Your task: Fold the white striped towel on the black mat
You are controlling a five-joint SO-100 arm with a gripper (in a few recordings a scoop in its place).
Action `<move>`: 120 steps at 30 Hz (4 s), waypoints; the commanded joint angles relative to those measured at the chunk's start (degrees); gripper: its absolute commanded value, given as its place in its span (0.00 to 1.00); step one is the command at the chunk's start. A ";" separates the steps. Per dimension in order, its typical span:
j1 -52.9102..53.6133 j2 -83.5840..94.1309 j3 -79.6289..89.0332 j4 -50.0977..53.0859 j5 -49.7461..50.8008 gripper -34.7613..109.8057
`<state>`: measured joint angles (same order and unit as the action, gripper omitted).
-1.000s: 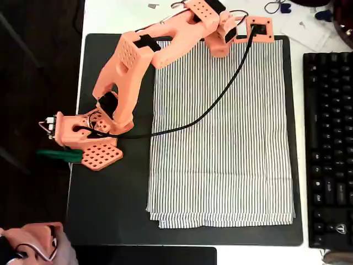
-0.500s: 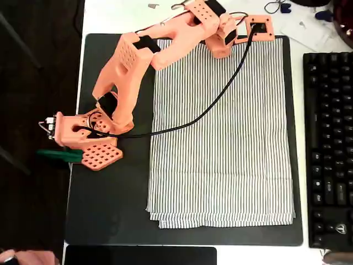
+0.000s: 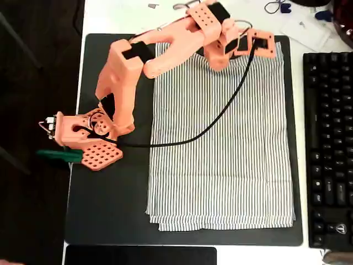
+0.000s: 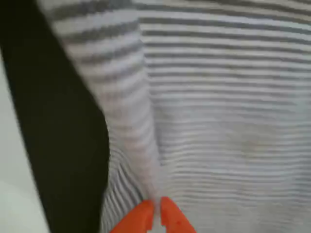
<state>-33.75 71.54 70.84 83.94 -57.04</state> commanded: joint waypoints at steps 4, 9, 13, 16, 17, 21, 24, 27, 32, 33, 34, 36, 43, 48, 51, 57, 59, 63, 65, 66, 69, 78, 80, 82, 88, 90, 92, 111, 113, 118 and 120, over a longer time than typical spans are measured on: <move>2.55 7.47 -6.24 7.47 -0.44 0.24; 2.46 8.96 -5.62 8.00 -1.14 0.24; -0.35 7.29 -0.35 2.55 0.09 0.33; -1.67 4.39 5.89 -3.16 0.70 0.44; -1.93 3.16 7.12 -4.66 0.79 0.45; -1.85 -0.70 7.82 -7.47 2.02 0.49; -1.67 -2.64 7.47 -9.32 1.76 0.48; -1.67 -4.39 7.56 -11.87 2.11 0.48; -1.76 -7.12 6.77 -13.62 2.55 0.46; -1.58 -7.56 6.68 -13.80 2.55 0.45; -1.41 -8.00 6.68 -14.24 2.55 0.44; -0.88 -8.79 6.59 -14.77 2.55 0.39; 1.32 -8.88 6.42 -14.59 1.23 0.24; 1.67 -6.15 5.80 -11.78 1.05 0.24; 1.41 -3.69 5.54 -9.76 0.79 0.24; 0.88 0.97 1.41 -3.25 0.70 0.24; 0.62 2.11 -1.14 -0.35 0.79 0.24; 0.26 4.31 -7.47 5.71 1.14 0.24; 0.62 5.19 -10.37 8.53 1.05 0.24; 1.23 5.71 -11.60 10.02 0.79 0.24; 3.60 7.47 -14.77 14.33 -0.70 0.24; 14.94 19.34 -6.50 14.59 -9.76 0.24; 18.37 21.80 -3.25 14.50 -11.78 0.24; 22.06 24.35 -0.35 14.50 -14.15 0.24; 33.22 28.30 5.01 12.30 -21.36 0.24; 37.09 28.39 6.33 11.43 -23.64 0.24; 40.69 27.77 7.91 10.11 -25.75 0.24; 59.85 15.03 18.98 -12.48 -35.33 0.34; 61.00 14.41 18.90 -13.45 -35.77 0.35; 62.49 13.89 16.52 -12.48 -36.65 0.35; 62.93 14.15 15.21 -11.43 -37.71 0.35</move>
<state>28.39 85.17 88.86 71.81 -93.78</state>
